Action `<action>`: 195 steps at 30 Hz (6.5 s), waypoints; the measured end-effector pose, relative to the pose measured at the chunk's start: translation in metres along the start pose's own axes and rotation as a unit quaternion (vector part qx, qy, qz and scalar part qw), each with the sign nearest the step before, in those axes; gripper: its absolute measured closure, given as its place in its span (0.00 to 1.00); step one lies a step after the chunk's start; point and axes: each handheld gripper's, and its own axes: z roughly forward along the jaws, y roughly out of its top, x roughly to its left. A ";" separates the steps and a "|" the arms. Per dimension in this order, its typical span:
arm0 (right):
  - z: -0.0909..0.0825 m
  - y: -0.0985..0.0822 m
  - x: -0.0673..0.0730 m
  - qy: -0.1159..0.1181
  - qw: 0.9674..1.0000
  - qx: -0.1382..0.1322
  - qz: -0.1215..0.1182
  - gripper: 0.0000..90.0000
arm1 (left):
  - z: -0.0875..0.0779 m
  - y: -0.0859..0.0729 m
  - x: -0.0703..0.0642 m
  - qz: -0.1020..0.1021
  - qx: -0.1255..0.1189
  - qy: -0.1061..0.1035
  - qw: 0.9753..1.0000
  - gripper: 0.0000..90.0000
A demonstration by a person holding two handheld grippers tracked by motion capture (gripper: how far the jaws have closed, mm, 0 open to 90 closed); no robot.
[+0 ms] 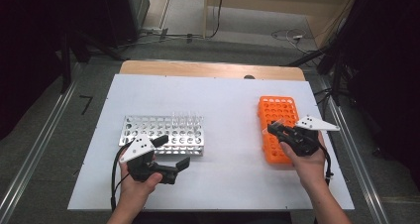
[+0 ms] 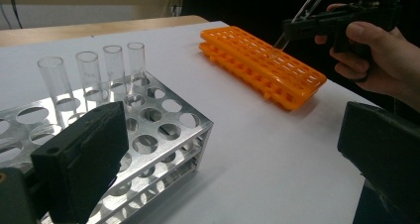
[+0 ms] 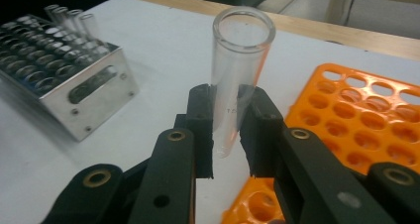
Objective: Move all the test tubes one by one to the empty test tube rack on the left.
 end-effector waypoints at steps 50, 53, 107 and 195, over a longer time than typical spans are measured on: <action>0.028 -0.013 0.132 0.192 0.974 0.053 -0.103 0.82 | 0.044 0.018 -0.059 0.068 0.024 -0.089 0.993 0.50; 0.029 -0.012 0.138 0.199 0.972 0.059 -0.106 0.82 | 0.047 0.017 -0.063 0.079 0.031 -0.101 0.991 0.60; 0.023 -0.013 0.131 0.211 0.971 0.045 -0.100 0.03 | 0.031 0.022 -0.042 0.066 0.001 -0.078 0.995 0.85; -0.042 -0.047 0.000 0.043 0.999 0.011 -0.017 0.00 | 0.042 0.036 0.098 0.007 0.015 0.131 0.991 0.76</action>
